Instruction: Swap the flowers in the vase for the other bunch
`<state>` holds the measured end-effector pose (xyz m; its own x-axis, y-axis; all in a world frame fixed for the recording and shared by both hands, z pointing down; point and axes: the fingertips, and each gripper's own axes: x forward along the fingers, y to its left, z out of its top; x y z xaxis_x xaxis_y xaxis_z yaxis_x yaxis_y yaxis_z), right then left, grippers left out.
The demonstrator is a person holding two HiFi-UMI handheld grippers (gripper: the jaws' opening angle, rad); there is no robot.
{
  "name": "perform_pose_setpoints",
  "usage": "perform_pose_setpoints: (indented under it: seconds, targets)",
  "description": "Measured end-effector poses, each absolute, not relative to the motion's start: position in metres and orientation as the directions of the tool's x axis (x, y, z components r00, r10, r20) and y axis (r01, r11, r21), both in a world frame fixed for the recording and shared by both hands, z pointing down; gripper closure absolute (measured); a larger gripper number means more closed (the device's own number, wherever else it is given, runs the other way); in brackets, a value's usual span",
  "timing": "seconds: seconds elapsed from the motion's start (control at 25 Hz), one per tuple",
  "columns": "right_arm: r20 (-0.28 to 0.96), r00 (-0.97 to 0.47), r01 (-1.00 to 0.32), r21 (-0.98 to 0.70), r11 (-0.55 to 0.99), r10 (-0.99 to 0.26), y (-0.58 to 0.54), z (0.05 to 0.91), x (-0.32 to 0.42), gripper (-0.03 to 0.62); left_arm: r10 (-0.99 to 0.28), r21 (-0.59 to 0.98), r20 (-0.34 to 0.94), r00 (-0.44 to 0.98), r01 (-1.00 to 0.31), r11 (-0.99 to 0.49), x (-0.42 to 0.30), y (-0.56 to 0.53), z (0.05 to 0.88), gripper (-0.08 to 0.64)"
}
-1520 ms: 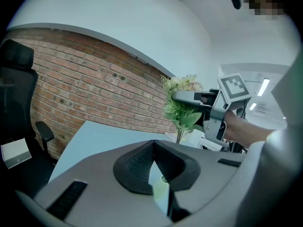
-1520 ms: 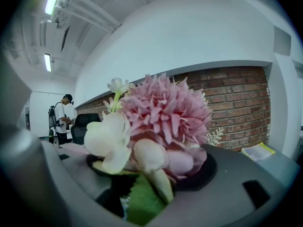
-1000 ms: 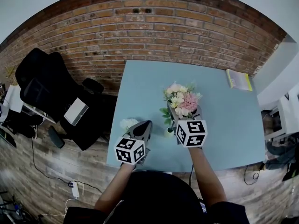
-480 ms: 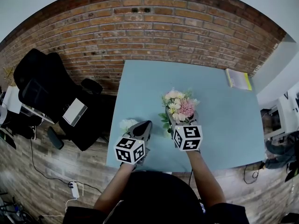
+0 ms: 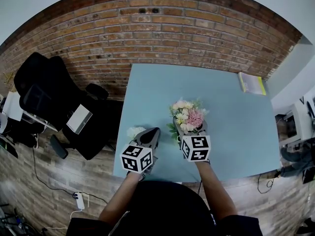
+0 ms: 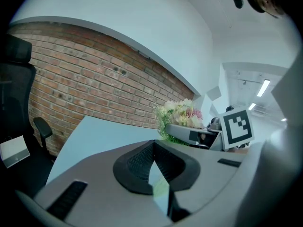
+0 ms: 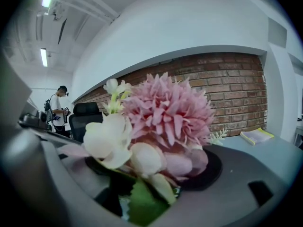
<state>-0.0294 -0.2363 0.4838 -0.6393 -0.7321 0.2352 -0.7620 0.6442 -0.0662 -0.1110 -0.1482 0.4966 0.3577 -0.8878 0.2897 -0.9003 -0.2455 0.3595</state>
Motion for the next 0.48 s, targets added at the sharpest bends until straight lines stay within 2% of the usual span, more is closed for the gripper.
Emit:
perform_pose_setpoints:
  seconds: [0.2,0.48]
  targets:
    - [0.232,-0.632,-0.771,-0.092,0.63,-0.739,-0.235,0.491,-0.029,0.206,-0.887,0.366,0.291,0.359,-0.898,-0.243,-0.113,-0.149,0.499,0.552]
    - [0.243,-0.633,-0.771,-0.113,0.627,-0.735,-0.233,0.495,-0.028,0.167,-0.884,0.374,0.286,0.37,-0.892,-0.252,-0.112,-0.15,0.498,0.552]
